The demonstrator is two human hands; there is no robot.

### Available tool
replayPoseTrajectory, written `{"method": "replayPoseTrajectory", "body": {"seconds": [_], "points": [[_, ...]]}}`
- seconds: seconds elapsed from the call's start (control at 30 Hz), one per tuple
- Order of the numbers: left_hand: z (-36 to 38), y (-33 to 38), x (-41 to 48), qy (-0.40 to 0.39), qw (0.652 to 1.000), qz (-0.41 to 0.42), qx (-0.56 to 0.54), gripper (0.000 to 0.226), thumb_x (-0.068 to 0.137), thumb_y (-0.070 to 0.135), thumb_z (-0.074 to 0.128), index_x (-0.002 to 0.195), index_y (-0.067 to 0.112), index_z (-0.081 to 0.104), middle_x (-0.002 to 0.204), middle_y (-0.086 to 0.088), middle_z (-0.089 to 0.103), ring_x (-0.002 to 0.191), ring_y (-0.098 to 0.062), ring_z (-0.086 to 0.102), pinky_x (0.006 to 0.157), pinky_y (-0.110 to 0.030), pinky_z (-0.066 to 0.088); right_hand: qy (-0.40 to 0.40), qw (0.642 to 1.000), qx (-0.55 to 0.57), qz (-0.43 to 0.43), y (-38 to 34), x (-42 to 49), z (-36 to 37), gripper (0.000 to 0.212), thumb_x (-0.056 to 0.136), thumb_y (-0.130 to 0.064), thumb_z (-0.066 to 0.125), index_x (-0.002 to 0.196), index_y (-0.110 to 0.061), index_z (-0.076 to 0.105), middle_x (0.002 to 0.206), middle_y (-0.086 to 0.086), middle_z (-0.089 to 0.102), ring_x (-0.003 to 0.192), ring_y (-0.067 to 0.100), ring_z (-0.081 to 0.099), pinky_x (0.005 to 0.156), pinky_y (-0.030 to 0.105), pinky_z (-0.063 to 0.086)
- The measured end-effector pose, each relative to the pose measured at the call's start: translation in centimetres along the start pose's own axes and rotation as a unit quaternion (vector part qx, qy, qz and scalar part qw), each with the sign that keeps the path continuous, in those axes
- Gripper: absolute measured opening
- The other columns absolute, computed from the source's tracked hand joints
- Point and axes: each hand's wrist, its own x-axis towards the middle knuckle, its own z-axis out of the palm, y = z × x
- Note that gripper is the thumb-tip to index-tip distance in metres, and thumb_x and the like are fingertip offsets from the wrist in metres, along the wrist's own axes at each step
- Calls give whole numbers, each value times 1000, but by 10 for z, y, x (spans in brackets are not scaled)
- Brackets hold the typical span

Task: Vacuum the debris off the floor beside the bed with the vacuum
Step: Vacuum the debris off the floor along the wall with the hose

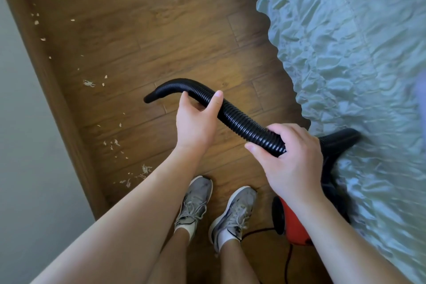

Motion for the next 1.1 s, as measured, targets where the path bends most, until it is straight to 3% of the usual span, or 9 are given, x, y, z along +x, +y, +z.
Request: {"method": "replayPoseTrajectory", "body": {"seconds": [0.07,0.13,0.4,0.57,0.77,0.93,1.1], "points": [[-2,0,2,17,999,-14,-29,34,87,50,72,109,27,59,105,9,72,100,-9,70,97,-38,55,-16,1000,3,-11,2,-7,3,41,72,-56,75,95,-22,70,92,-14,64,86,10,58,89,33,40],[-5,1,6,28,998,-34,-48,22,91,43,71,101,29,59,102,7,71,95,-9,70,93,-35,56,-32,999,10,-20,5,-18,4,41,71,-54,78,95,-22,69,93,-15,63,86,7,57,90,31,38],[-14,-11,22,26,999,-27,-29,19,90,38,72,101,26,62,100,-2,73,91,-18,73,86,-42,61,-77,995,44,-42,24,-46,12,38,71,-54,72,92,-23,67,92,-18,61,89,2,55,92,31,37],[-20,-17,33,27,999,-22,-11,17,94,35,70,104,26,60,102,2,71,92,-13,70,76,-29,57,-104,992,50,-45,32,-55,17,40,70,-54,71,93,-21,68,95,-17,62,93,2,55,93,34,40],[-30,-19,55,42,999,-27,2,27,93,32,70,113,15,64,99,2,70,86,-11,69,70,-25,54,-137,988,59,-42,36,-60,22,42,69,-55,71,93,-21,68,95,-17,62,93,0,54,93,35,40],[-35,-20,65,52,998,-12,15,26,91,31,71,112,17,63,100,2,70,87,-12,69,72,-27,56,-145,987,62,-35,35,-59,30,42,68,-55,71,92,-21,69,93,-18,63,91,1,55,92,31,38],[-37,-18,63,56,998,21,34,24,93,28,67,115,20,61,99,5,68,83,-10,67,64,-23,53,-149,987,56,-27,34,-56,36,43,68,-57,68,92,-22,69,92,-18,62,90,3,56,92,34,38]]}}
